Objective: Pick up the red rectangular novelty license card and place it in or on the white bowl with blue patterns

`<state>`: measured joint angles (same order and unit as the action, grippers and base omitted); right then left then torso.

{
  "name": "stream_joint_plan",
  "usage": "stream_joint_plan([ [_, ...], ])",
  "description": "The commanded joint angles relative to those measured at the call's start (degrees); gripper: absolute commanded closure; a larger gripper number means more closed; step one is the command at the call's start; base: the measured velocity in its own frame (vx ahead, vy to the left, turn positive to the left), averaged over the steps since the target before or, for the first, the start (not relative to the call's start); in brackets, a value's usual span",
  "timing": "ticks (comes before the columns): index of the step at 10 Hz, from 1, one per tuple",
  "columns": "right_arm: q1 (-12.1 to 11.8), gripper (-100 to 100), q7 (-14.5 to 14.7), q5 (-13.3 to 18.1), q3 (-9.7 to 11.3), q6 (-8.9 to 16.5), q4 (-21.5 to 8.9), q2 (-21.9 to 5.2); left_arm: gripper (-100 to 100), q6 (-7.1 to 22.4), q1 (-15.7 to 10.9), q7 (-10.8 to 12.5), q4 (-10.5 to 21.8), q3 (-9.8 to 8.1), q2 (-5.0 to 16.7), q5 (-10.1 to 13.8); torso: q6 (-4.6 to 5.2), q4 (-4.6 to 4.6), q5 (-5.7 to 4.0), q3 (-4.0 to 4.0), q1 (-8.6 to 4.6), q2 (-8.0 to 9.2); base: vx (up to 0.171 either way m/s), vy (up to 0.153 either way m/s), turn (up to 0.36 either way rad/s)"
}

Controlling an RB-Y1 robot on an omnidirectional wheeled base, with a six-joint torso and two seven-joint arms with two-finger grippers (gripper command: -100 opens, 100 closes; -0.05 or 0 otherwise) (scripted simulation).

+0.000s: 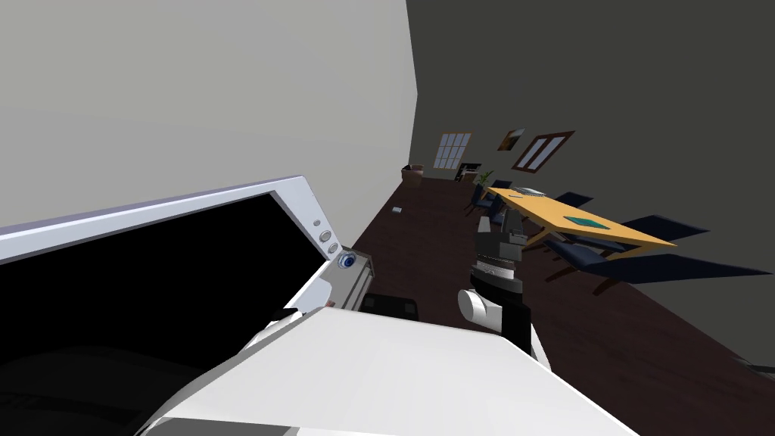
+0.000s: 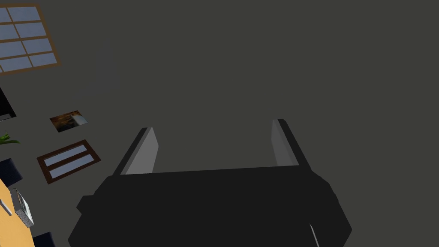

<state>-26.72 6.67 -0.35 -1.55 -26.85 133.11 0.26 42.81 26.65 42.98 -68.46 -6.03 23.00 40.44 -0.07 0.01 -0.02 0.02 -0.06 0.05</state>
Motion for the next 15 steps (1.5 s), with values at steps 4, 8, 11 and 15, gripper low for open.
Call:
stream_joint_plan([
  [4,0.00,0,0.00,0.00,0.00,0.00,0.00,0.00,100,-0.34,-0.10,-0.13,0.07,-0.21,0.22,-0.10,0.01,-0.05,0.25,-0.03,-0.06,0.00,0.000,0.000,0.000],
  [8,0.00,0,0.00,0.00,0.00,0.00,0.00,0.00,-100,1.31,1.08,1.15,-1.01,-0.39,1.31,0.28,0.00,-0.05,0.26,-0.04,-0.02,-0.03,0.016,-0.014,-0.010],
  [11,-0.01,0,0.00,0.00,0.01,0.00,0.00,0.01,-100,3.21,2.43,2.61,-2.20,-0.59,2.57,0.68,0.01,-0.13,0.23,-0.24,-0.34,-0.38,0.095,-0.084,-0.018],
  [15,0.00,0,0.00,0.00,0.00,0.00,0.00,0.00,-100,1.10,0.58,1.30,1.01,-0.52,0.82,-0.31,0.01,-0.07,0.31,-0.07,0.01,-0.07,0.012,0.001,0.005],
])
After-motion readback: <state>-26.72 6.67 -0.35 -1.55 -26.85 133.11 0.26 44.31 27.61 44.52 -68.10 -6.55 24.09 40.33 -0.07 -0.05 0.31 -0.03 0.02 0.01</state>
